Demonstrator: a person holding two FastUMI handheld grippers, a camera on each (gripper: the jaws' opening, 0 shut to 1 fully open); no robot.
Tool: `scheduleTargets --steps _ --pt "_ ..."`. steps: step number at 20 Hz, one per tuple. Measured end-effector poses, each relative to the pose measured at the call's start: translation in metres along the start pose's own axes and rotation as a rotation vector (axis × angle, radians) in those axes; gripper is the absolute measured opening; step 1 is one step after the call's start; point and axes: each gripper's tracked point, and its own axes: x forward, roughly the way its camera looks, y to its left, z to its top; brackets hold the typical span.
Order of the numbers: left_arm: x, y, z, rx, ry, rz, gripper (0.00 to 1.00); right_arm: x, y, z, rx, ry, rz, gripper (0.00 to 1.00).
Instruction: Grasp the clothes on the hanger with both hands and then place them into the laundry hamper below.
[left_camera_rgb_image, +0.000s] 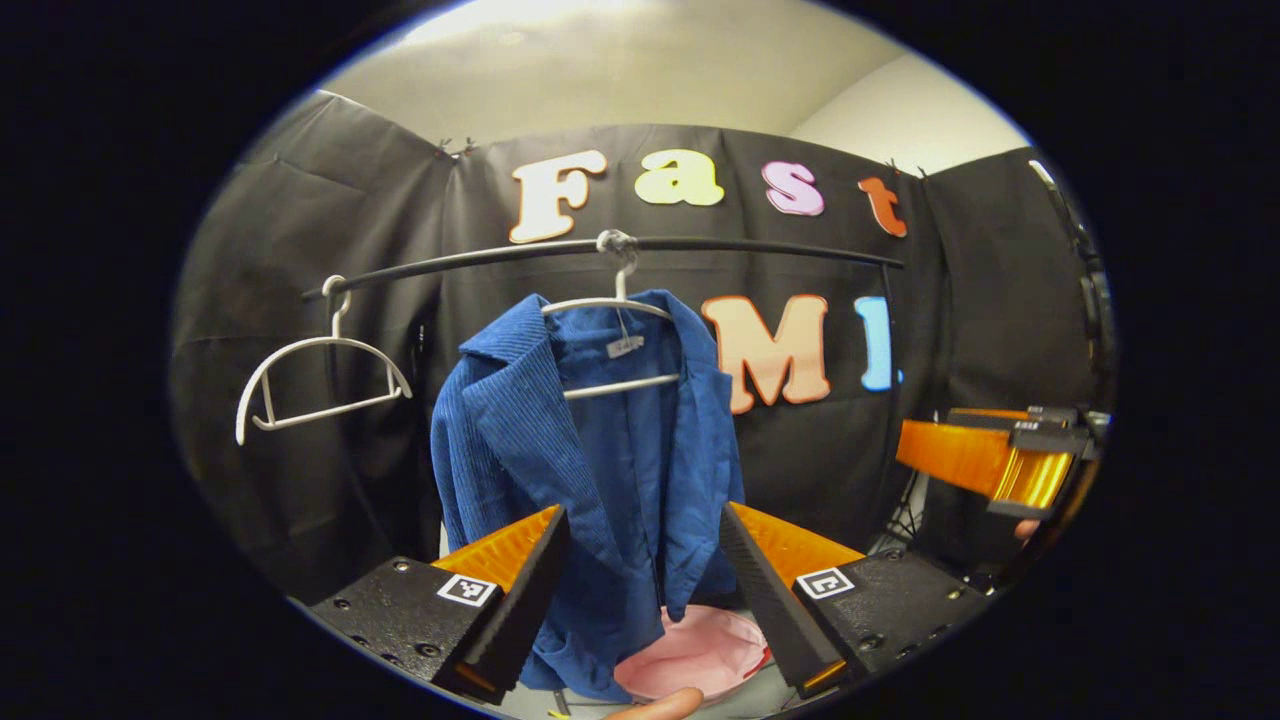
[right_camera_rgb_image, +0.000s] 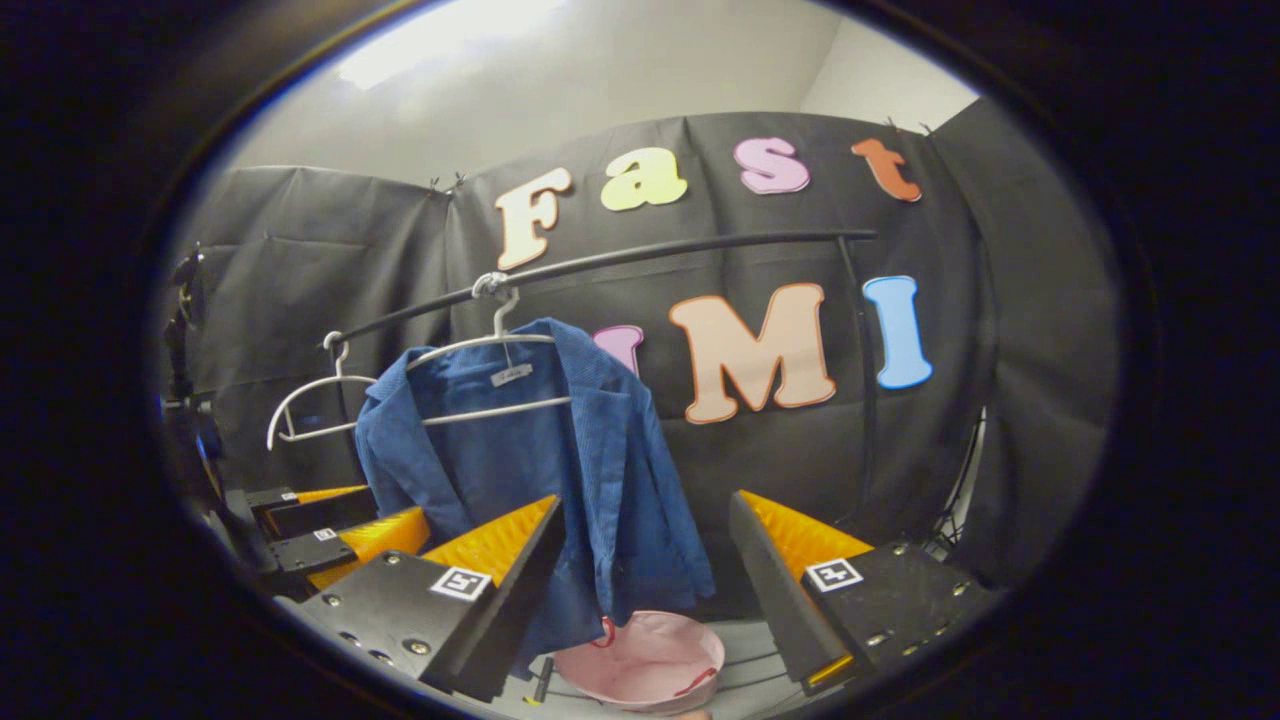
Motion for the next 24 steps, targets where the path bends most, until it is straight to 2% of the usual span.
scheduleTargets --steps 2,4,5,6,7,8,10,11,12,14,15,16,18,19,20,22,23,24 --pt "0.006 0.005 -0.006 0.017 0.031 0.064 0.93 0.023 0.001 -0.005 0.015 0.034 0.051 0.99" --pt "0.013 0.018 0.0 0.014 0.015 0.133 0.97 0.046 0.004 -0.01 0.034 0.054 0.115 0.99" --pt "0.018 0.022 0.0 0.005 0.009 0.171 0.97 0.06 0.005 -0.012 0.041 0.061 0.134 0.94" --pt "0.024 0.03 -0.001 0.004 0.015 0.211 0.97 0.073 0.004 -0.013 0.041 0.068 0.145 0.99" --pt "0.028 0.039 -0.006 0.012 0.031 0.257 0.93 0.086 0.008 -0.012 0.05 0.068 0.176 0.99" --pt "0.035 0.047 -0.007 0.021 0.037 0.297 0.94 0.099 0.012 -0.014 0.064 0.071 0.196 0.98" --pt "0.045 0.054 -0.001 0.036 0.014 0.33 0.95 0.122 0.026 -0.018 0.085 0.079 0.252 0.98" --pt "0.05 0.058 0.003 0.05 -0.001 0.35 0.97 0.136 0.027 -0.02 0.072 0.085 0.25 0.98" --pt "0.057 0.064 0.006 0.064 -0.011 0.378 0.93 0.152 0.029 -0.023 0.058 0.091 0.246 0.99" --pt "0.065 0.076 0.008 0.08 -0.011 0.447 0.97 0.177 0.037 -0.026 0.053 0.083 0.258 0.99" --pt "0.066 0.079 0.006 0.073 -0.006 0.474 0.97 0.188 0.036 -0.03 0.056 0.095 0.235 0.99" --pt "0.069 0.084 0.005 0.065 -0.004 0.499 0.97 0.197 0.038 -0.03 0.068 0.097 0.239 0.93" --pt "0.074 0.092 0.005 0.068 -0.015 0.537 0.95 0.215 0.045 -0.028 0.096 0.1 0.239 0.93" --pt "0.075 0.095 0.006 0.075 -0.023 0.55 0.93 0.223 0.048 -0.024 0.106 0.094 0.24 0.87" --pt "0.074 0.094 0.006 0.078 -0.028 0.556 0.95 0.23 0.05 -0.023 0.108 0.09 0.24 0.86" --pt "0.077 0.096 0.007 0.074 -0.03 0.566 0.87 0.242 0.057 -0.021 0.103 0.086 0.249 0.79" --pt "0.079 0.095 0.005 0.064 -0.023 0.567 0.84 0.246 0.063 -0.023 0.101 0.098 0.262 0.65" --pt "0.082 0.094 0.006 0.055 -0.017 0.557 0.82 0.251 0.065 -0.024 0.086 0.107 0.256 0.71"
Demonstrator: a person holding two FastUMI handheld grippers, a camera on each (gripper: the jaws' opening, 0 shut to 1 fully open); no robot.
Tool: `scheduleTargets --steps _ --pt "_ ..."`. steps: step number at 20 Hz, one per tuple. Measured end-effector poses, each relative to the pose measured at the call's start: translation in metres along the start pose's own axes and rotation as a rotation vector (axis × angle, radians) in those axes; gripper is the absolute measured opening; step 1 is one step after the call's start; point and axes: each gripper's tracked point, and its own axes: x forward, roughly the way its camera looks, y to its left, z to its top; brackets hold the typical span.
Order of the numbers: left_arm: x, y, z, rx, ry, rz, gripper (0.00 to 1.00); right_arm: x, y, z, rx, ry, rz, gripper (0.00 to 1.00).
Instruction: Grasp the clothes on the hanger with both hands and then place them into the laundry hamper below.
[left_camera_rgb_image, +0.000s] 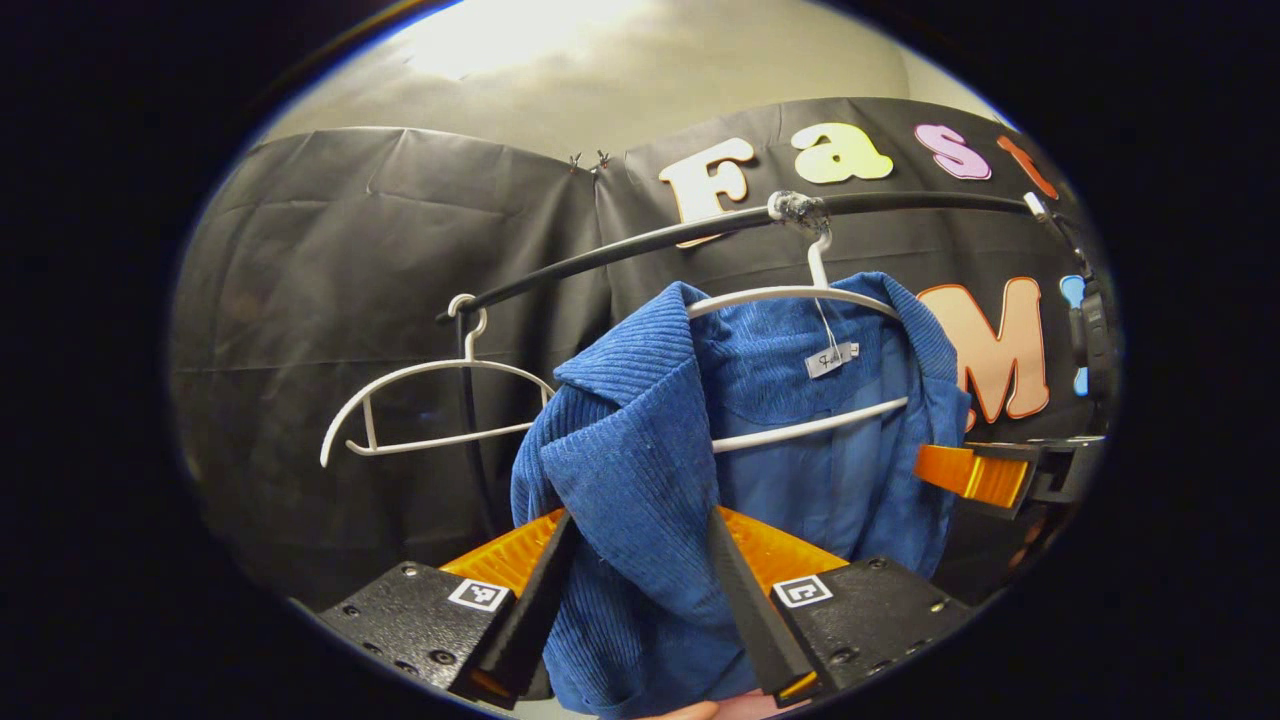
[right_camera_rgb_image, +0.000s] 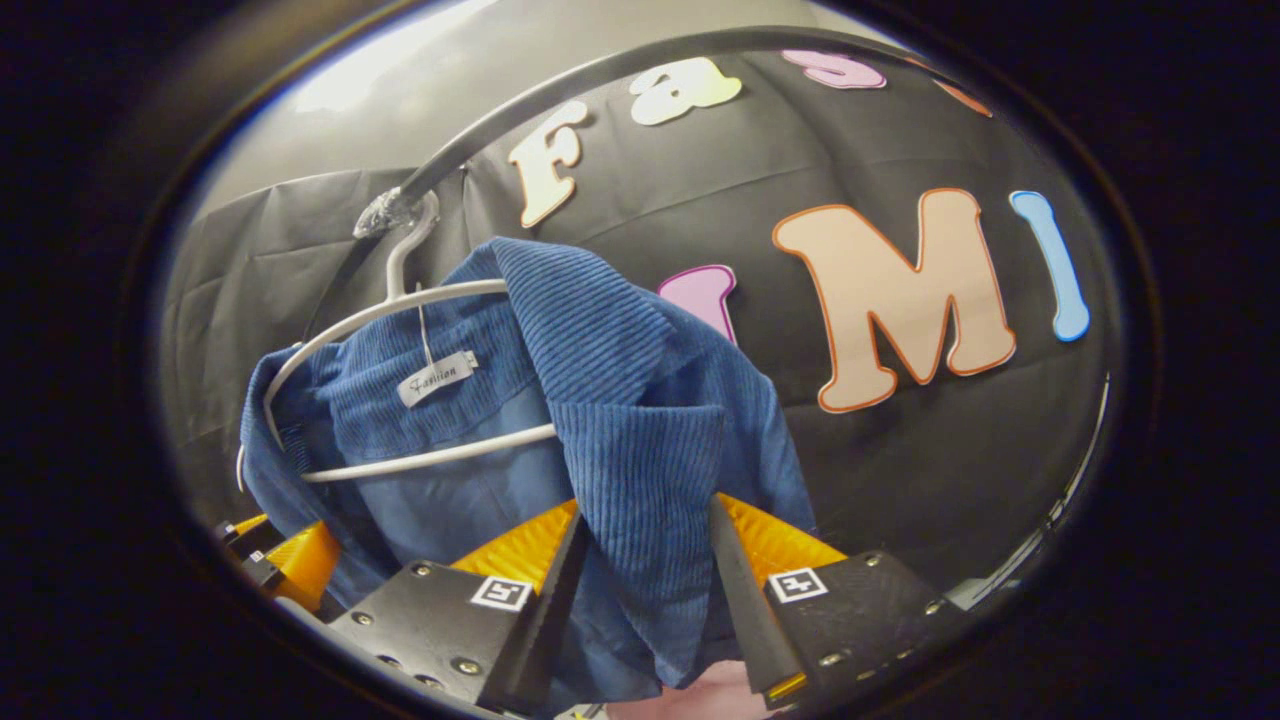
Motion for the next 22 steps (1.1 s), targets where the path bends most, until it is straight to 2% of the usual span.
scheduleTargets --steps 1,3,4,5,6,9,12,17,22 --pt "0.003 0.0 0.0 -0.001 0.009 -0.003 0.77 0.005 -0.007 0.0 -0.001 0.007 -0.026 0.64" --pt "0.006 0.013 -0.007 0.017 0.054 0.055 0.52 0.012 -0.008 0.0 0.056 0.013 -0.021 0.33" --pt "0.008 0.015 -0.014 0.031 0.104 0.057 0.4 0.008 -0.011 0.0 0.073 0.012 -0.034 0.22" --pt "0.007 0.006 -0.023 0.022 0.165 0.02 0.27 0.004 -0.016 0.008 0.083 -0.02 -0.063 0.14" --pt "0.008 -0.004 -0.025 -0.003 0.174 -0.02 0.15 0.004 -0.017 0.01 0.093 -0.035 -0.053 0.06" --pt "0.005 -0.004 -0.013 -0.024 0.125 -0.095 0.05 -0.007 -0.031 0.017 0.019 -0.06 -0.093 0.03" --pt "-0.004 0.006 0.0 -0.035 0.113 -0.137 0.02 -0.008 -0.056 0.039 -0.059 -0.12 -0.173 0.03" --pt "-0.01 0.048 0.035 -0.076 0.079 -0.102 0.01 -0.001 -0.079 0.058 -0.107 -0.175 -0.252 0.03" --pt "-0.002 0.068 0.061 -0.097 0.068 -0.111 0.01 0.014 -0.091 0.077 -0.139 -0.236 -0.311 0.03"
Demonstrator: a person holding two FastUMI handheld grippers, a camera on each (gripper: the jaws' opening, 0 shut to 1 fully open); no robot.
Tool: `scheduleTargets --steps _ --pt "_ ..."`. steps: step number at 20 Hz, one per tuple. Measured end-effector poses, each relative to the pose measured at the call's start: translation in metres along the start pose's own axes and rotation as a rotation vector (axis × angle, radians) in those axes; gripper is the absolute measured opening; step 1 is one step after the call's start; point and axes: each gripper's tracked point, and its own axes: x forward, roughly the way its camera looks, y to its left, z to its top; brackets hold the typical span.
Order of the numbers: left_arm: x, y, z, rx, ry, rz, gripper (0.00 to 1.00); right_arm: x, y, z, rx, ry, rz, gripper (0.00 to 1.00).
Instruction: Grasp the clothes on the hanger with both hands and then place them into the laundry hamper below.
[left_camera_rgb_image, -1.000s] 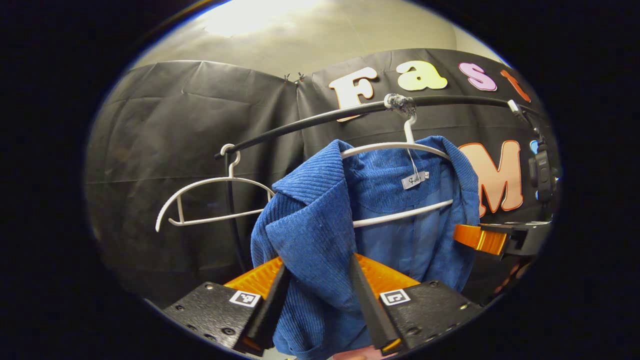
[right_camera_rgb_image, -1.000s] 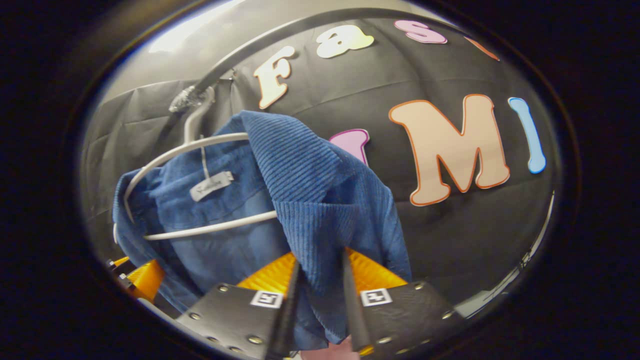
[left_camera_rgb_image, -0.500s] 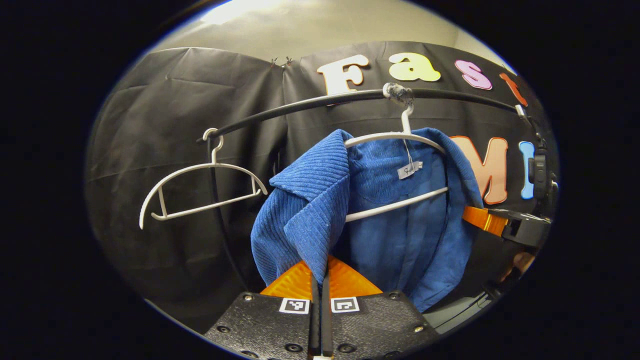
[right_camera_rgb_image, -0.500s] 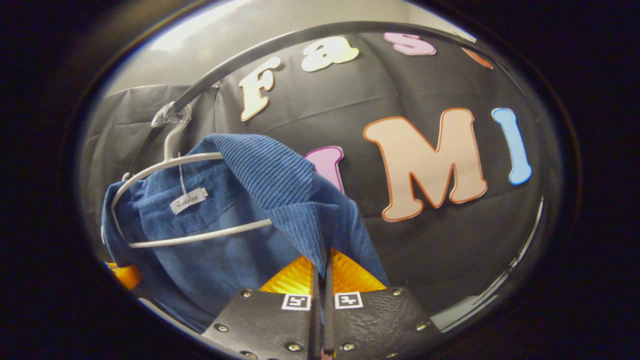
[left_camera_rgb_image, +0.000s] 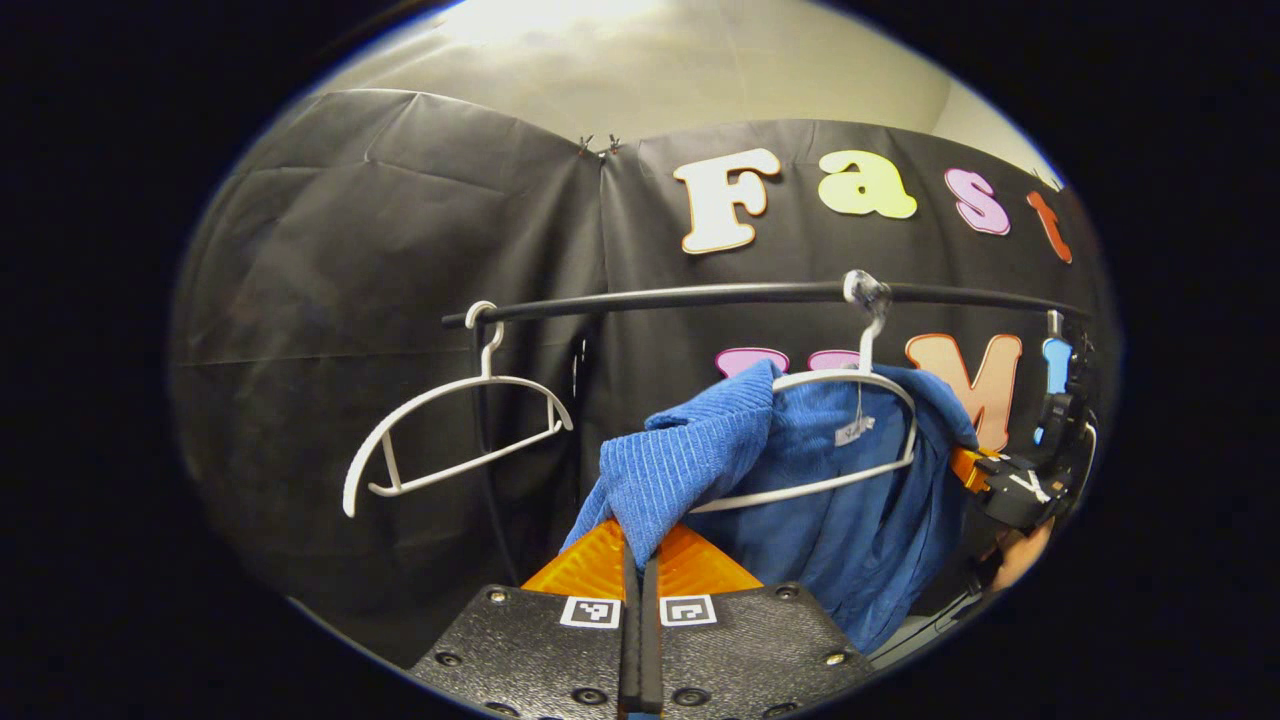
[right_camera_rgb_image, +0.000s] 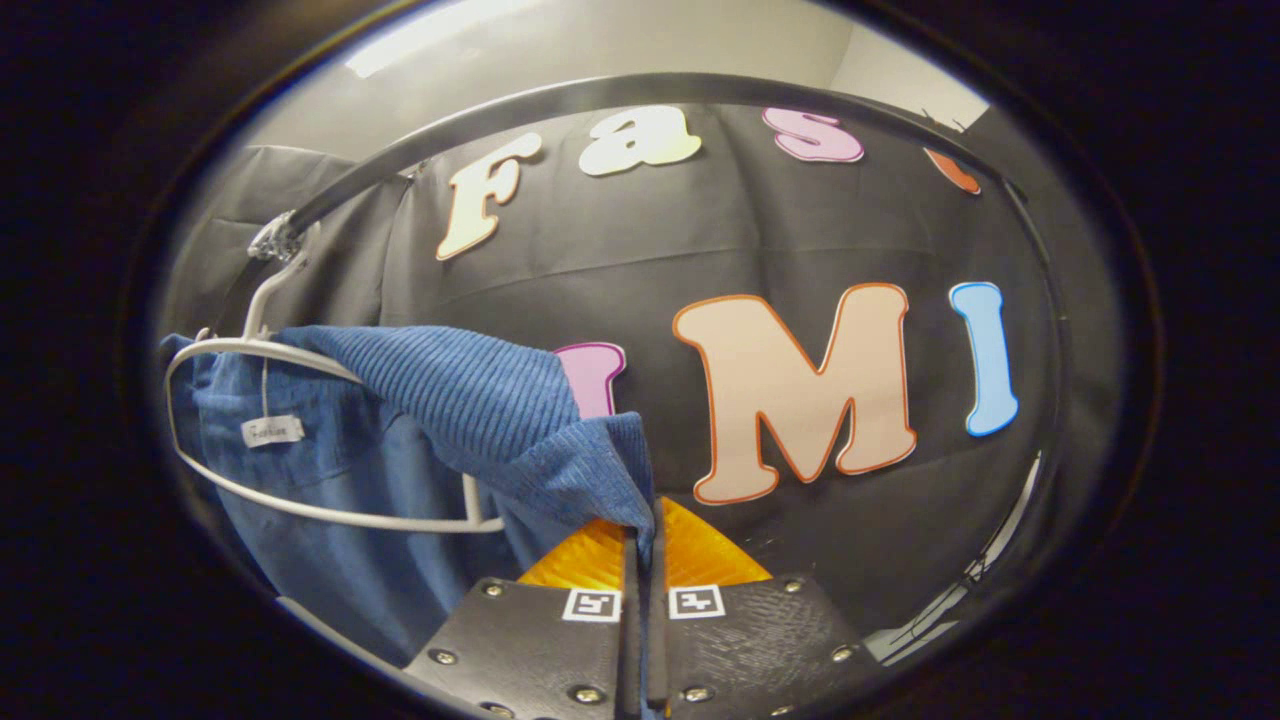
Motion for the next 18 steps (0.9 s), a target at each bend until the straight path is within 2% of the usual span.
scheduleTargets --steps 6,9,11,14,18 --pt "0.013 0.005 0.0 0.004 0.022 -0.075 0.0 0.024 0.014 -0.016 -0.062 -0.011 -0.004 0.03" --pt "0.022 0.003 -0.01 0.026 0.062 -0.166 0.0 0.039 0.015 -0.016 -0.104 -0.024 -0.025 0.03" --pt "0.029 0.01 -0.015 0.004 0.062 -0.201 0.0 0.05 0.008 -0.018 -0.126 -0.018 -0.042 0.03" --pt "0.03 0.002 -0.026 -0.095 0.087 -0.263 0.0 0.056 0.002 -0.027 -0.143 -0.01 -0.035 0.03" --pt "0.039 0.004 -0.033 -0.032 0.059 -0.266 0.0 0.054 0.011 -0.044 -0.185 0.003 -0.017 0.04"
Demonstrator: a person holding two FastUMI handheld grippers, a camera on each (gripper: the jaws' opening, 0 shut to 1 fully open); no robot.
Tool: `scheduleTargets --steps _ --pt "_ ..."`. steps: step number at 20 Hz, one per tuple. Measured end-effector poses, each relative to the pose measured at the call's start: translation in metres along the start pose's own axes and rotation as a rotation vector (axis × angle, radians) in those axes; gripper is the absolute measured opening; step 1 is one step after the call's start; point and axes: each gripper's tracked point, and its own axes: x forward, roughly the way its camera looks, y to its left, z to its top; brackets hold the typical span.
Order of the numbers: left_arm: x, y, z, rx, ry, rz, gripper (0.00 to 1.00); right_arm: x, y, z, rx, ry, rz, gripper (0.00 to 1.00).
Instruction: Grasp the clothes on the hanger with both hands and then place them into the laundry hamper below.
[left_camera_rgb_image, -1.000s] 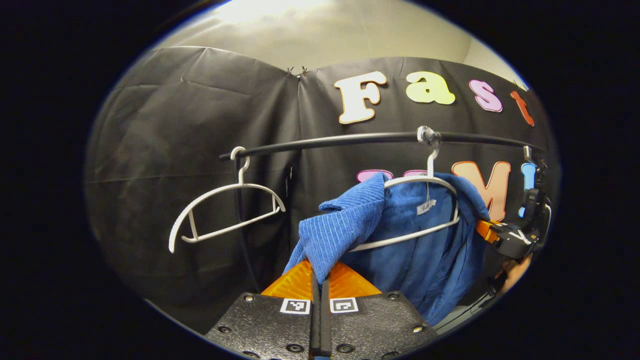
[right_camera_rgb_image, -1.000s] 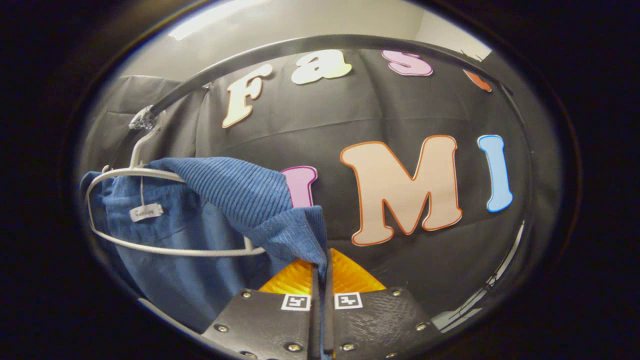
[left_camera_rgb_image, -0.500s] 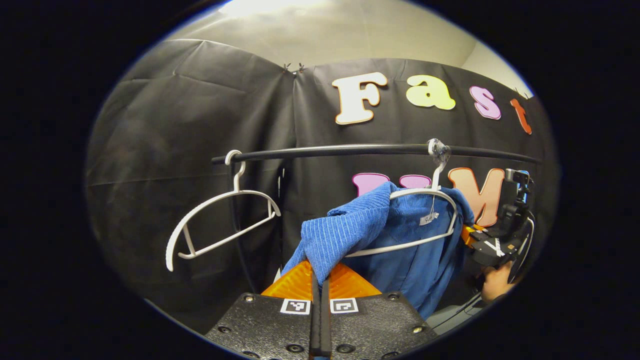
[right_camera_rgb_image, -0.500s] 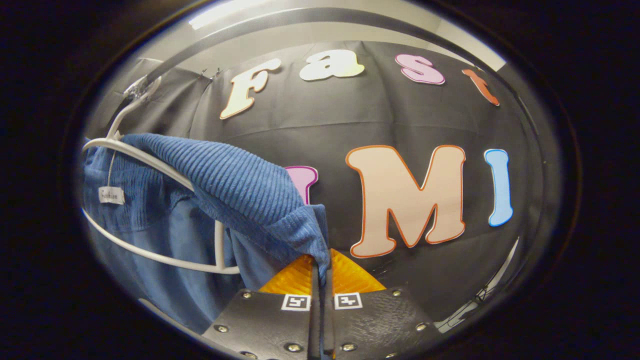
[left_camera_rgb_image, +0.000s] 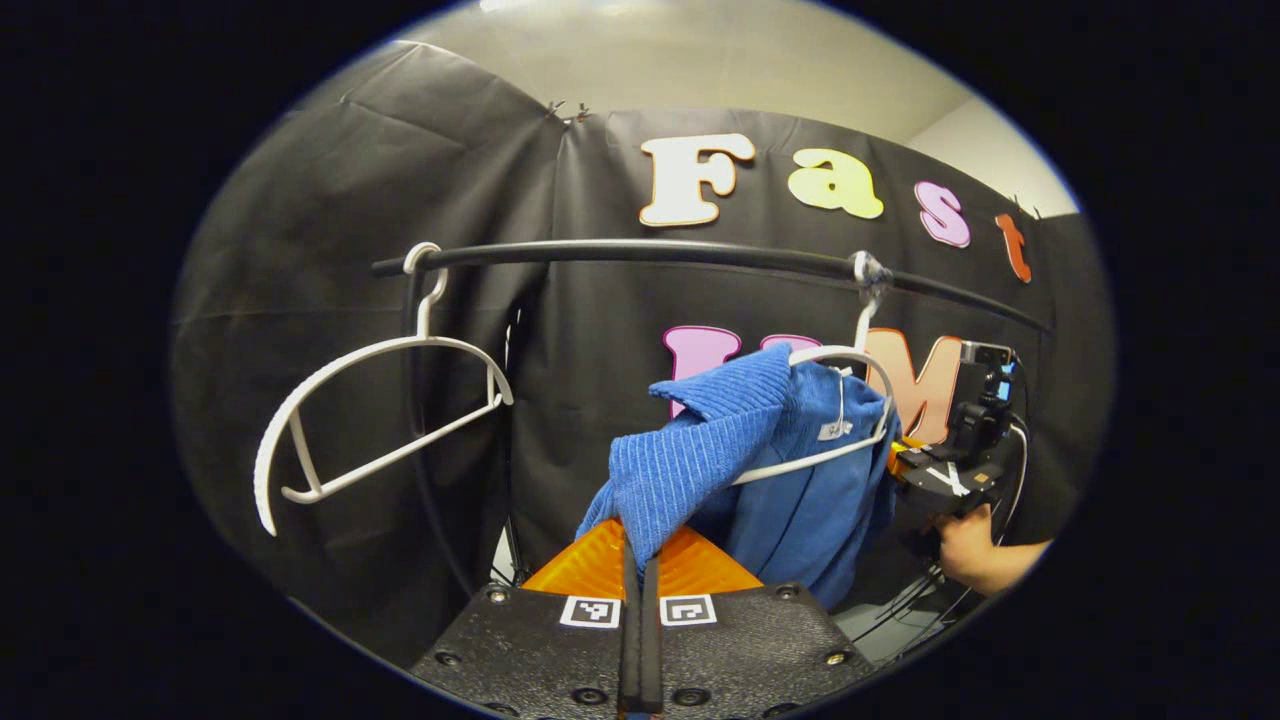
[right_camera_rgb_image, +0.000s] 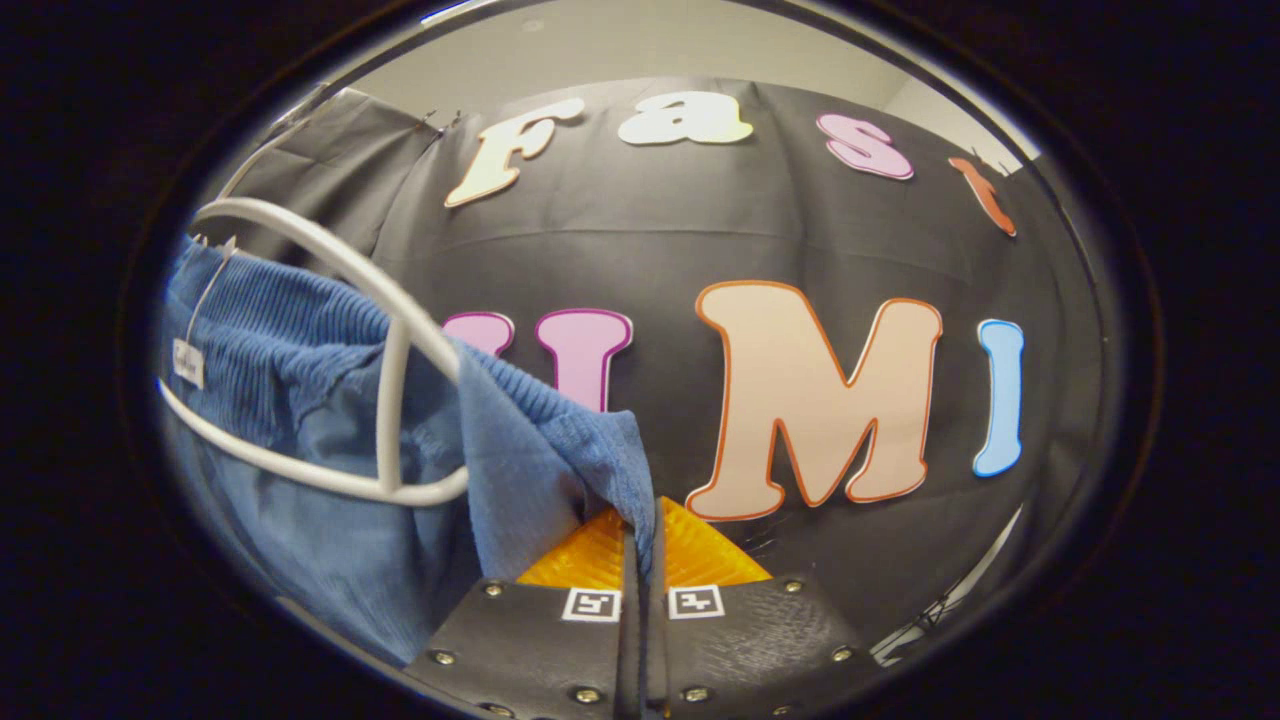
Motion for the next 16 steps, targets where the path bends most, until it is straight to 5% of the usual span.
scheduleTargets --steps 4,12,16 --pt "-0.02 0.01 0.036 0.026 -0.065 -0.037 0.0 -0.014 0.01 -0.019 -0.037 0.027 0.051 0.03" --pt "-0.017 0.004 0.014 -0.159 -0.044 -0.204 0.0 -0.047 0.023 -0.053 -0.053 0.11 0.09 0.03" --pt "-0.006 0.0 -0.016 -0.03 -0.037 -0.223 0.02 -0.061 0.007 -0.067 -0.029 0.15 0.053 0.03"
